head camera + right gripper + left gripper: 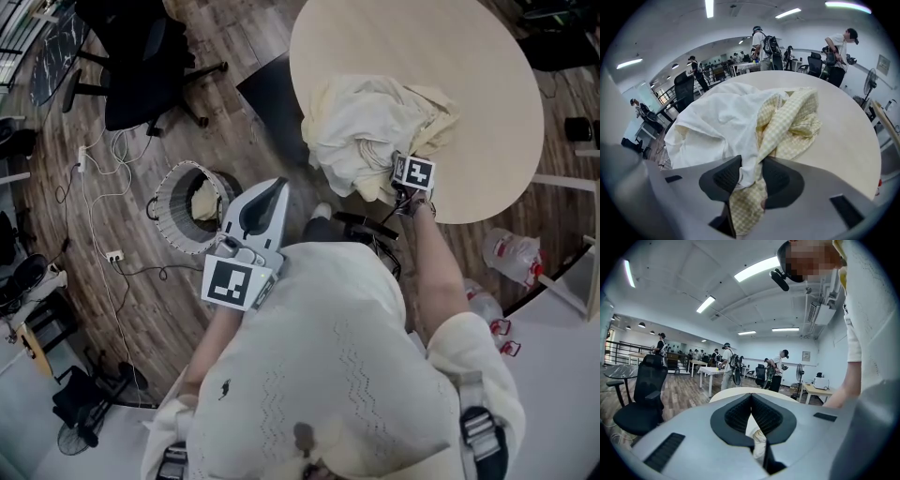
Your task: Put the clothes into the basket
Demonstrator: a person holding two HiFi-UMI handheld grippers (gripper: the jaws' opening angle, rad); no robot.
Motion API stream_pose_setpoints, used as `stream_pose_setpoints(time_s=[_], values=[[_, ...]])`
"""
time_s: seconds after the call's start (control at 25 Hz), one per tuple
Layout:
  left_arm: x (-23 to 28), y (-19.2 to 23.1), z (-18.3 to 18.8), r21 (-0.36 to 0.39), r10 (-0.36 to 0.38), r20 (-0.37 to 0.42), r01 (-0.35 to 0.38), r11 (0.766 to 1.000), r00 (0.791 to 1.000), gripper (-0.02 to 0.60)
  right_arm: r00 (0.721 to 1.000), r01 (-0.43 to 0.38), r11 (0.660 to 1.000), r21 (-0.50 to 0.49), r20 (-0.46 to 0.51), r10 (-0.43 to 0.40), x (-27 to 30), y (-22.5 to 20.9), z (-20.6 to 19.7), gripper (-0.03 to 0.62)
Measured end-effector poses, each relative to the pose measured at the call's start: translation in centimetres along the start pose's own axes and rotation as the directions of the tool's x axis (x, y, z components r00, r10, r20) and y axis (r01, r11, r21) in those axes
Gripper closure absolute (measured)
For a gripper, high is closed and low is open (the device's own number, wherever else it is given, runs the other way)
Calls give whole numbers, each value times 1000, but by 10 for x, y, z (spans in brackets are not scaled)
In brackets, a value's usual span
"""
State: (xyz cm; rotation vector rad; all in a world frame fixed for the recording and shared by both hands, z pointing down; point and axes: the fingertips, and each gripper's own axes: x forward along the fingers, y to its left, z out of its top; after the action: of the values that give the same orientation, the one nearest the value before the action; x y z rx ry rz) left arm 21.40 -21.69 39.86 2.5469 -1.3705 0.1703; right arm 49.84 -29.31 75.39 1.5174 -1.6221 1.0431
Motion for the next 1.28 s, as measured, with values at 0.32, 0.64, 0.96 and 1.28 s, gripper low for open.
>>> stream_pose_setpoints(time_s=[0.32,0.64,0.96,1.28], values=[[-7,-4,-4,-10,-15,2,15,1000,1000,561,998,-52,997,56,-14,53,-9,5,-10,519],[-14,-8,-4,-6,-18,10,18,1000,1000,561,991,-117,989,94,75,110,-33,10,-2,522],[-26,-16,-3,-2,-53,25,53,999,998,561,974,-132,988,78,196,114,-70,23,11,522],[-41,-23,-4,-1,-64,42,64,998,997,561,931,-130,991,28,347,113,-109,31,19,522]])
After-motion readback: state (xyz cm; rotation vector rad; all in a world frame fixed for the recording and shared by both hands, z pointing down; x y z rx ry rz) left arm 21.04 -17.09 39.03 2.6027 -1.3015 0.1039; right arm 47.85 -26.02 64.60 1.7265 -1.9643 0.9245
